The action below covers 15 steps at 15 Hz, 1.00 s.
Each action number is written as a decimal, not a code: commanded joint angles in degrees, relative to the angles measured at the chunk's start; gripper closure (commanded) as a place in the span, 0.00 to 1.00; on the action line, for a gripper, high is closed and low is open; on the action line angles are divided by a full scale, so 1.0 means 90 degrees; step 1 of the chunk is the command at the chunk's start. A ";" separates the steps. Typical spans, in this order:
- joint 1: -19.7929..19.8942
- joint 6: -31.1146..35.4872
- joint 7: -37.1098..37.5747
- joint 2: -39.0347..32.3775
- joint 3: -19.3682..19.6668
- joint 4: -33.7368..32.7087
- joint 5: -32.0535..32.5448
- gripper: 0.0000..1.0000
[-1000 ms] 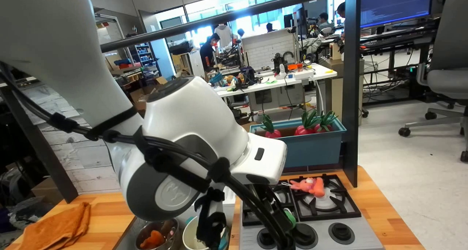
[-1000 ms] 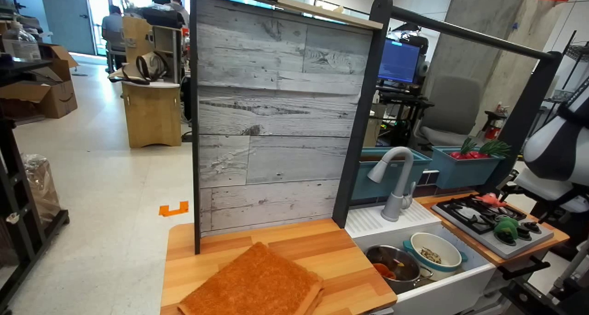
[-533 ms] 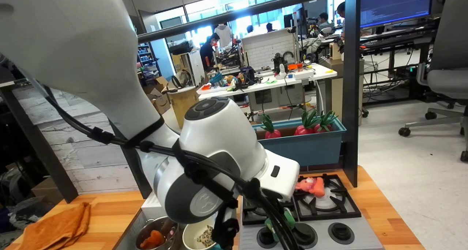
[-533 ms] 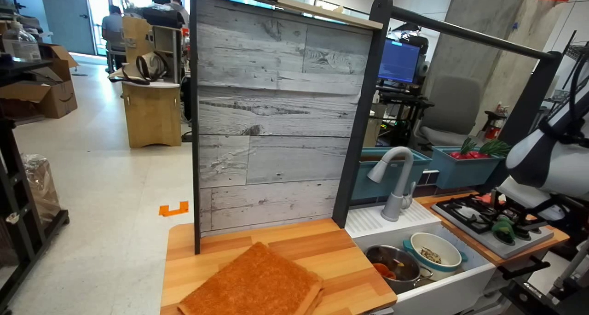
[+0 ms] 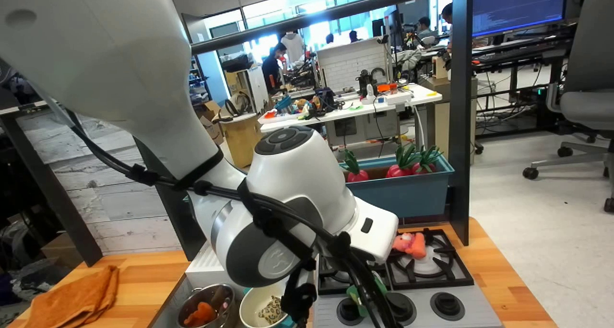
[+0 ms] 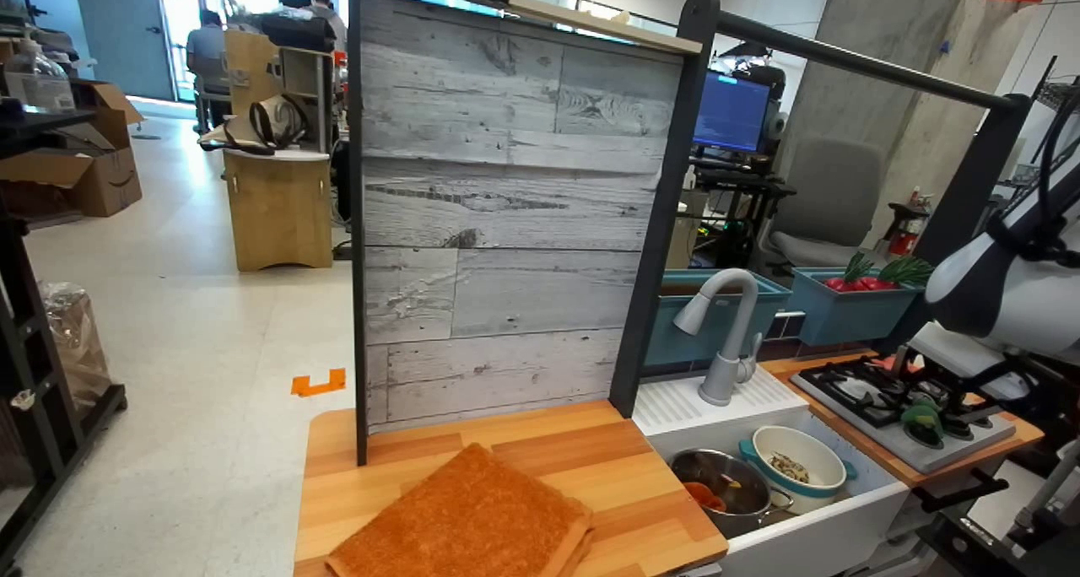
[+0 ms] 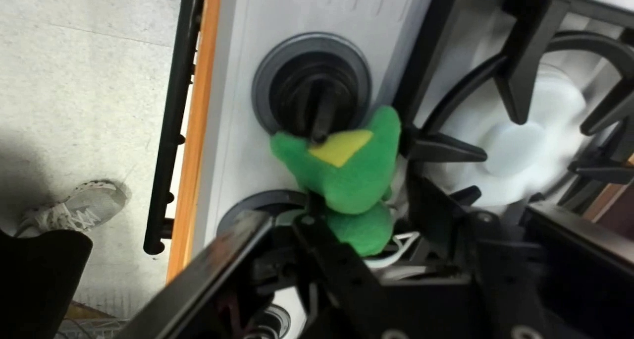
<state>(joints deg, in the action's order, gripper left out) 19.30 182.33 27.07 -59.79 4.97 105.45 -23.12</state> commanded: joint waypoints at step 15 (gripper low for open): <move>0.1335 0.1631 -0.0664 0.0814 -0.1702 0.1608 0.0615 0.85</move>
<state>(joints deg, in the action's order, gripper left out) 31.38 197.32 19.40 -53.87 -10.40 117.90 -17.92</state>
